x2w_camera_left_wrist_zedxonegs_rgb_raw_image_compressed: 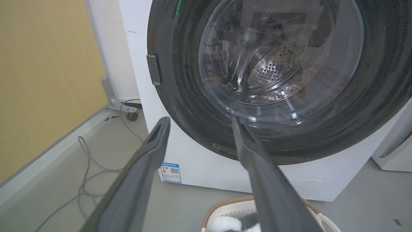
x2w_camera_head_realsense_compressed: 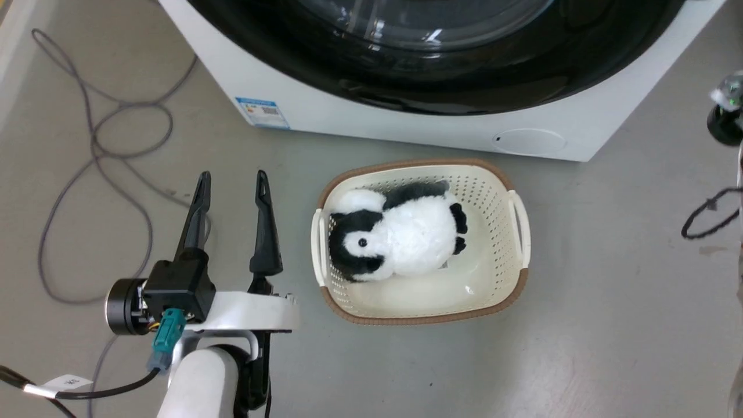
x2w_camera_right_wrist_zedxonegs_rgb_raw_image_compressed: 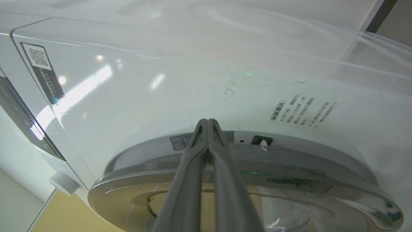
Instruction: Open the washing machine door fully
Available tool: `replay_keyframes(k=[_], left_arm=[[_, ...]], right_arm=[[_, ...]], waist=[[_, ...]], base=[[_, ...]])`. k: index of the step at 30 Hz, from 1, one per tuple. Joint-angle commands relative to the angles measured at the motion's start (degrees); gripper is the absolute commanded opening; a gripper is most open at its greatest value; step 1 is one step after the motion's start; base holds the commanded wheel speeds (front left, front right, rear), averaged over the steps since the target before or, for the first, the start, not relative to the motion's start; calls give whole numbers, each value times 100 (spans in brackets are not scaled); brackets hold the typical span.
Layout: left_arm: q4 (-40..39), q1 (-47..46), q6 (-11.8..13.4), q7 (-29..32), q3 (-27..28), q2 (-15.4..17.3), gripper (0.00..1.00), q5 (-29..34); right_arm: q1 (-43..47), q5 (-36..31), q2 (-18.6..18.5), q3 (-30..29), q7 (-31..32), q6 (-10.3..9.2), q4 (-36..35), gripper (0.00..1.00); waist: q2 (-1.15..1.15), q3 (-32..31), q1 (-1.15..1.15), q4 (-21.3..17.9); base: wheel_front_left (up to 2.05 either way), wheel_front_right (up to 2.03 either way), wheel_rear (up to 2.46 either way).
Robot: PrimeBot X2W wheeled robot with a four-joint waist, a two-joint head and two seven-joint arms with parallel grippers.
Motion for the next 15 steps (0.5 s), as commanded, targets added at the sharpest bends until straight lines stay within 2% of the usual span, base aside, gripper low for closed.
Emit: replay_keyframes(k=[1, 8, 15], left_arm=[[-41, -118, 50, -70, -29, 3, 100, -45], [-67, -246, 143, -154, -140, 3, 100, -95], [-58, -308, 227, -238, -197, 3, 100, -149]], right_arm=[[-255, 184, -63, 33, 62, 5, 132, 0], [-755, 372, -118, 318, 299, 5, 506, 0], [-896, 662, -190, 653, 922, 6, 663, 0]], waist=[[0, 67, -1, 62], [0, 270, -1, 197], [0, 365, -1, 271]], base=[[0, 0, 0], [0, 0, 0], [0, 0, 0]])
